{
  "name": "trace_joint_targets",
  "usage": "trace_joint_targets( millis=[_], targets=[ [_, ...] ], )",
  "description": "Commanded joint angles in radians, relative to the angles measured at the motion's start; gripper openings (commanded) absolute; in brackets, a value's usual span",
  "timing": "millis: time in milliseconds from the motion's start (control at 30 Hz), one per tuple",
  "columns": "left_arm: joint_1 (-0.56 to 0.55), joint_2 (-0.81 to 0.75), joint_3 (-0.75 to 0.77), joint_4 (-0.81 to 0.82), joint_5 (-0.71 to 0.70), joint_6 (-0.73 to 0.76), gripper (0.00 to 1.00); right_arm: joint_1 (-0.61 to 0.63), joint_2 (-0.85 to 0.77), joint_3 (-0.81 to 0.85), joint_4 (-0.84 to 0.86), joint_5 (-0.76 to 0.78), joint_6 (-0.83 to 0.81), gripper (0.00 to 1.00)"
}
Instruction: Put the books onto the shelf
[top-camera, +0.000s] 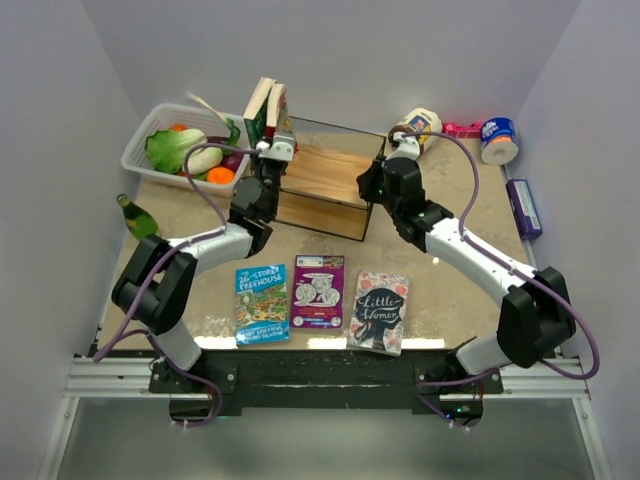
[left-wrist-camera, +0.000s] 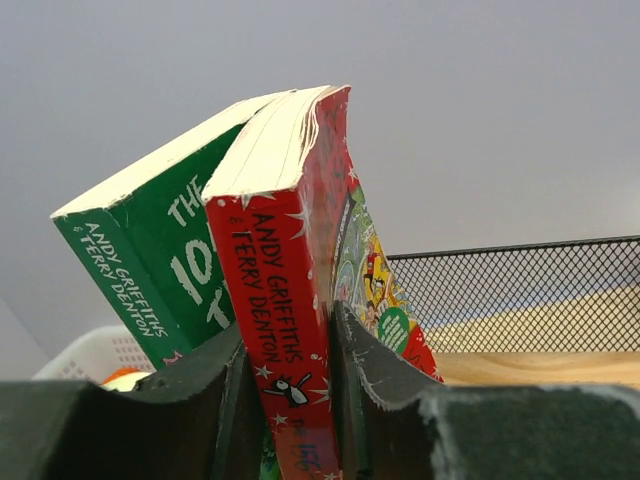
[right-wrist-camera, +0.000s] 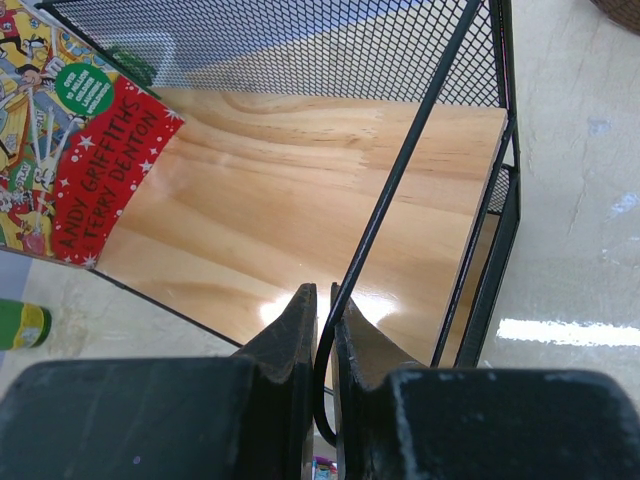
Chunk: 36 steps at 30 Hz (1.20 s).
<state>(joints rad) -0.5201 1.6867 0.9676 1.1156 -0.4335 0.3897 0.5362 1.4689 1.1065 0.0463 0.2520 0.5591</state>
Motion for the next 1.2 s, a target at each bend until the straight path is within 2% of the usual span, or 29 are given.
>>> trace_joint_targets(
  millis=[0,100,267,400,567,733,1067,1167],
  targets=[
    [0.003,0.03,0.026,0.133,-0.108,0.173,0.31,0.005,0.033,-0.027,-0.077,-0.022,-0.027,0.0],
    [-0.003,0.045,0.028,0.159,-0.128,0.186,0.36,0.005,0.036,-0.027,-0.075,-0.022,-0.027,0.0],
    [-0.004,-0.004,-0.02,0.214,-0.105,0.137,0.36,0.007,0.033,-0.027,-0.074,-0.022,-0.03,0.0],
    [-0.001,-0.033,-0.062,0.262,-0.06,0.037,0.31,0.007,0.031,-0.033,-0.069,-0.026,-0.028,0.0],
    [0.0,0.028,-0.109,0.403,-0.017,0.049,0.29,0.005,0.027,-0.042,-0.059,-0.031,-0.027,0.0],
    [0.003,0.093,-0.072,0.438,-0.04,0.086,0.3,0.005,0.031,-0.043,-0.056,-0.034,-0.028,0.0],
    [0.034,0.172,0.06,0.385,-0.022,0.06,0.29,0.007,0.05,-0.034,-0.059,-0.045,-0.025,0.0],
    [0.034,0.186,0.078,0.368,-0.014,0.057,0.32,0.007,0.048,-0.036,-0.059,-0.042,-0.027,0.0]
  ],
)
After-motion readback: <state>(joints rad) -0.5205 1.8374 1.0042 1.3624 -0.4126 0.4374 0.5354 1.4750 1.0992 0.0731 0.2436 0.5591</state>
